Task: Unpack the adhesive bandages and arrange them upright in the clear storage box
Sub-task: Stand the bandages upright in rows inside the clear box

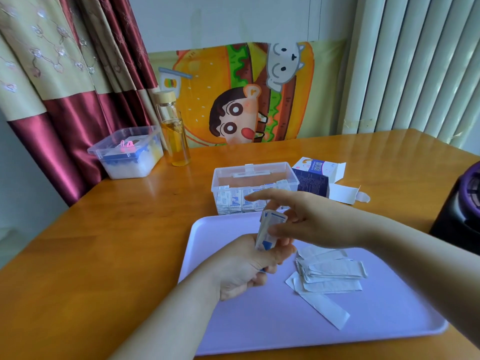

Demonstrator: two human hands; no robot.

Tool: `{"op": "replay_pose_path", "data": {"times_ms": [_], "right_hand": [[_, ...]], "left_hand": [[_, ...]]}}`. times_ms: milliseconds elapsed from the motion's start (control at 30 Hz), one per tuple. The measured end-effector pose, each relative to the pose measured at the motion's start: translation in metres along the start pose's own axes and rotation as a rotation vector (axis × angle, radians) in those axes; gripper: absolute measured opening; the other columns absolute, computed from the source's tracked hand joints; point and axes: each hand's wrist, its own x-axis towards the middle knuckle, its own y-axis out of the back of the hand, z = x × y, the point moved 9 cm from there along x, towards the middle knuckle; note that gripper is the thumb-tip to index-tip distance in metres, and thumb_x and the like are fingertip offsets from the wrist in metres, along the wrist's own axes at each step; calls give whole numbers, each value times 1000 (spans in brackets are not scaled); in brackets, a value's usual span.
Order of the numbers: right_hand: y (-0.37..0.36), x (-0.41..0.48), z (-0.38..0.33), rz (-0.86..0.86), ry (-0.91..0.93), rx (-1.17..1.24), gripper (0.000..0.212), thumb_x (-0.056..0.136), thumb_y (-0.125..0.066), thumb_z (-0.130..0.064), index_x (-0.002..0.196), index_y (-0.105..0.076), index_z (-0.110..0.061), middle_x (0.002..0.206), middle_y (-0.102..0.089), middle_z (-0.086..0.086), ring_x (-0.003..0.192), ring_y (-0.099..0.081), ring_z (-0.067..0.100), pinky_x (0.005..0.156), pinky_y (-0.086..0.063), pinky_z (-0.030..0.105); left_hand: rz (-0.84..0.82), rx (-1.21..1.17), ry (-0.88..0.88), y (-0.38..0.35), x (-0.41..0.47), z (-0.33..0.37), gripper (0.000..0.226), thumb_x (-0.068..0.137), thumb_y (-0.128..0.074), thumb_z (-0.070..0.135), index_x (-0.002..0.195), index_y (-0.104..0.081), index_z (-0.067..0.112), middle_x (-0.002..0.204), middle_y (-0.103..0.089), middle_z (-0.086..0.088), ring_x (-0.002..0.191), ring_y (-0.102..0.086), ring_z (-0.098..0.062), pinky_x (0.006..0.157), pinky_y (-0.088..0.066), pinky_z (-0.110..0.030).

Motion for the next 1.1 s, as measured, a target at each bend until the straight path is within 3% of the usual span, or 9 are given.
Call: {"op": "replay_pose_path", "data": {"times_ms": [133, 333, 433, 533, 667, 767, 867, 1000, 1100], "right_hand": [[11, 8, -5, 43, 52, -155, 21, 94, -53, -16, 94, -58, -36, 91, -70, -1, 70, -67, 12, 69, -54, 26], [49, 31, -7, 226, 54, -221, 15, 93, -56, -14, 89, -60, -28, 66, -58, -16, 62, -62, 4, 58, -49, 20], [70, 52, -13, 318, 99, -178, 24, 89, -58, -7, 101, -60, -28, 76, -65, -7, 68, -66, 11, 66, -54, 28], [88, 73, 2, 406, 37, 42, 41, 85, -61, -1, 122, -53, -16, 80, -67, -2, 68, -68, 15, 69, -57, 29], [107, 106, 32, 479, -79, 140, 21, 82, -65, 1, 102, -63, -4, 83, -72, 12, 77, -70, 26, 77, -58, 39], [112, 130, 60, 474, -183, -23, 21, 81, -67, -5, 101, -66, -7, 93, -70, 11, 82, -68, 26, 77, -57, 43], [102, 149, 94, 378, -320, -64, 33, 83, -64, -2, 116, -58, -5, 104, -66, 15, 81, -68, 26, 71, -59, 40], [80, 166, 132, 225, -457, -74, 30, 86, -62, -2, 115, -56, -8, 102, -68, 14, 81, -69, 25, 68, -60, 37], [68, 174, 147, 135, -495, -94, 29, 86, -62, -1, 114, -57, -7, 94, -68, 14, 74, -68, 23, 67, -59, 32]], "left_hand": [[-19, 39, -36, 5, 5, 14, 22, 81, -64, 32, 94, -67, 14, 61, -51, 10, 57, -44, -5, 46, -30, -14], [230, 297, -291, 35, 16, 58, 18, 98, -44, 34, 98, -61, 31, 88, -61, 9, 74, -62, -1, 62, -49, -18], [347, 384, -416, 49, 22, 89, 24, 102, -35, 24, 95, -57, 31, 81, -55, 8, 62, -53, 1, 58, -44, -18], [444, 386, -468, 67, 37, 111, 23, 102, -35, 19, 99, -58, 17, 74, -55, 8, 54, -49, 1, 59, -43, -26], [409, 438, -383, 82, 78, 125, 27, 102, -34, 22, 114, -56, 12, 81, -60, 4, 67, -59, -11, 65, -50, -28], [347, 664, -254, 90, 109, 127, 22, 100, -39, 27, 101, -59, 18, 95, -66, -6, 83, -62, -27, 73, -51, -38], [331, 770, -133, 101, 134, 123, 15, 96, -45, 16, 87, -55, 22, 89, -66, -6, 75, -61, -22, 63, -45, -29], [324, 704, -35, 114, 161, 110, 20, 93, -47, 14, 111, -40, 20, 92, -69, -4, 77, -69, -15, 79, -57, -35], [258, 731, 36, 113, 172, 99, 11, 96, -39, 12, 93, -44, 21, 87, -70, -5, 77, -69, -14, 78, -57, -33]]}}
